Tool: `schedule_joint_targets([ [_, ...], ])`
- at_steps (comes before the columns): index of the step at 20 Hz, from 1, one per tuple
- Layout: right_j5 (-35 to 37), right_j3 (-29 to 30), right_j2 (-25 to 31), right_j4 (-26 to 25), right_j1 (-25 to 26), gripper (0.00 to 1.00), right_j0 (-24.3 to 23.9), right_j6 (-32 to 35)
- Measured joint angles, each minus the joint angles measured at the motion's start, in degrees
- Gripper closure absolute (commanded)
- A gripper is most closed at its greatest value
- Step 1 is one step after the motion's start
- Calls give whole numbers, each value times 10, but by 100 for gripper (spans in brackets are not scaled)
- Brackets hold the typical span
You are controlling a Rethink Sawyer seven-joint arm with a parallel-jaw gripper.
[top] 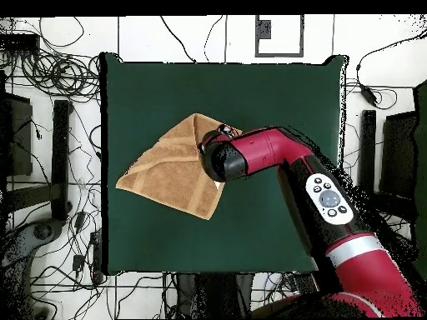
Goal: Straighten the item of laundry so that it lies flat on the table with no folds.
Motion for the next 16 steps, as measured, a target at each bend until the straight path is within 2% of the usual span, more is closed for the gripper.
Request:
schedule_joint_targets([
  [2,0,-5,0,-1,8,0,-3,0],
  [3,0,-10,0,-2,18,100,-8,0],
  [10,0,-17,0,-13,41,100,-16,0],
  [16,-4,-23,-2,-22,62,100,2,0],
])
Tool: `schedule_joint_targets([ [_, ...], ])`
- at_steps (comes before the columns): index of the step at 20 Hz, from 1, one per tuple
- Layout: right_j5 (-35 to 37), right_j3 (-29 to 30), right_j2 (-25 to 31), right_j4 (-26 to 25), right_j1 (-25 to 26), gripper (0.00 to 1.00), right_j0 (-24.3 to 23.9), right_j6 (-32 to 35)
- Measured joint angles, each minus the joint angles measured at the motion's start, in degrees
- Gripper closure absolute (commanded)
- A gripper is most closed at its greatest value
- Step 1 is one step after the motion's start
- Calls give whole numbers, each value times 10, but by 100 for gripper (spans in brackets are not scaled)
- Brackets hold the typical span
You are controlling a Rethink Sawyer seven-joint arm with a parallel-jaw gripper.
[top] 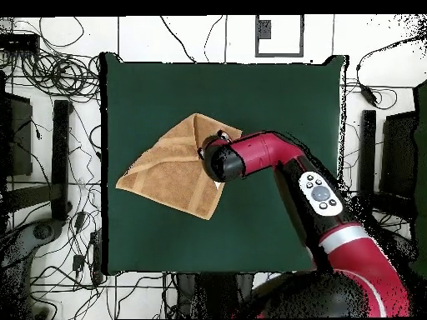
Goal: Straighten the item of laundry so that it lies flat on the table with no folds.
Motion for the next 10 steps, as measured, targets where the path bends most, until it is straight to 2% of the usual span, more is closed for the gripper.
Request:
schedule_joint_targets([
  [10,-11,-4,-16,-1,5,100,42,0],
])
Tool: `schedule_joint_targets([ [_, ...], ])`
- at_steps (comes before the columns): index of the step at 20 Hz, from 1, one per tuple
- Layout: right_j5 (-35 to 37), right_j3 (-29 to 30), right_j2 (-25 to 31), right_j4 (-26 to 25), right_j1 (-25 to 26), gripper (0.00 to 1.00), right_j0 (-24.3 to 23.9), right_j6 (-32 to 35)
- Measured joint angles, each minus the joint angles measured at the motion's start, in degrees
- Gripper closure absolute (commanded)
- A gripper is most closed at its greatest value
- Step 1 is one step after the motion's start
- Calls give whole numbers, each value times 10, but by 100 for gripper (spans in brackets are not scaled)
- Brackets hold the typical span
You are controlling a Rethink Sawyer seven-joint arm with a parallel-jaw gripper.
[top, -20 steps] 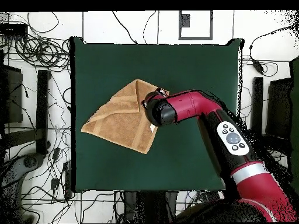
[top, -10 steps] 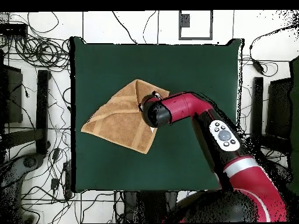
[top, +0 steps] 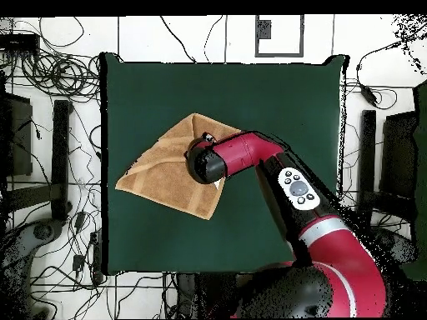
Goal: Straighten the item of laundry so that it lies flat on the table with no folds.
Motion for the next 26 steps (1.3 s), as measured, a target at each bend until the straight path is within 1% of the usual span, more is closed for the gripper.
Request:
schedule_joint_targets([
  [7,-6,-3,-12,7,-1,100,8,0],
  [10,-8,-3,-12,18,1,100,4,0],
  [17,-13,-2,-4,55,13,100,-15,0],
  [20,-13,2,8,84,23,100,-36,0],
  [26,-14,5,21,104,34,100,-56,0],
])
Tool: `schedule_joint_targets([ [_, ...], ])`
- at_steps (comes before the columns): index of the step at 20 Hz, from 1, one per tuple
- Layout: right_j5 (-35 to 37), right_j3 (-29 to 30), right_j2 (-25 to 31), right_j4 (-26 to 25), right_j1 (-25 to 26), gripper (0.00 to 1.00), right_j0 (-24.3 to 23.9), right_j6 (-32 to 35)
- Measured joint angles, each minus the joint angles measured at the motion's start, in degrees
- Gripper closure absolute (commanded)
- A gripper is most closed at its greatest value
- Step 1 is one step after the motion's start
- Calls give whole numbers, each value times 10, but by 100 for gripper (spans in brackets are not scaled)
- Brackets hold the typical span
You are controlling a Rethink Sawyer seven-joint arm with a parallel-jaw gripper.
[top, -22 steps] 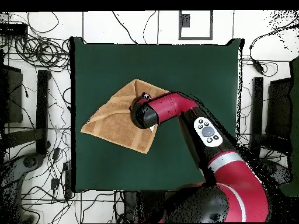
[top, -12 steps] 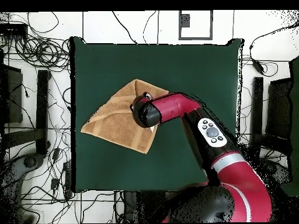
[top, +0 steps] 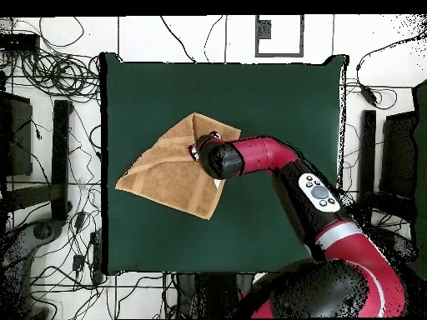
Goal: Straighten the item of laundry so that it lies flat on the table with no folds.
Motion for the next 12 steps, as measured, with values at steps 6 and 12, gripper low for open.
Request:
schedule_joint_targets([
  [6,-4,2,0,7,2,100,-2,0],
  [12,-9,12,0,7,-4,100,-2,0],
])
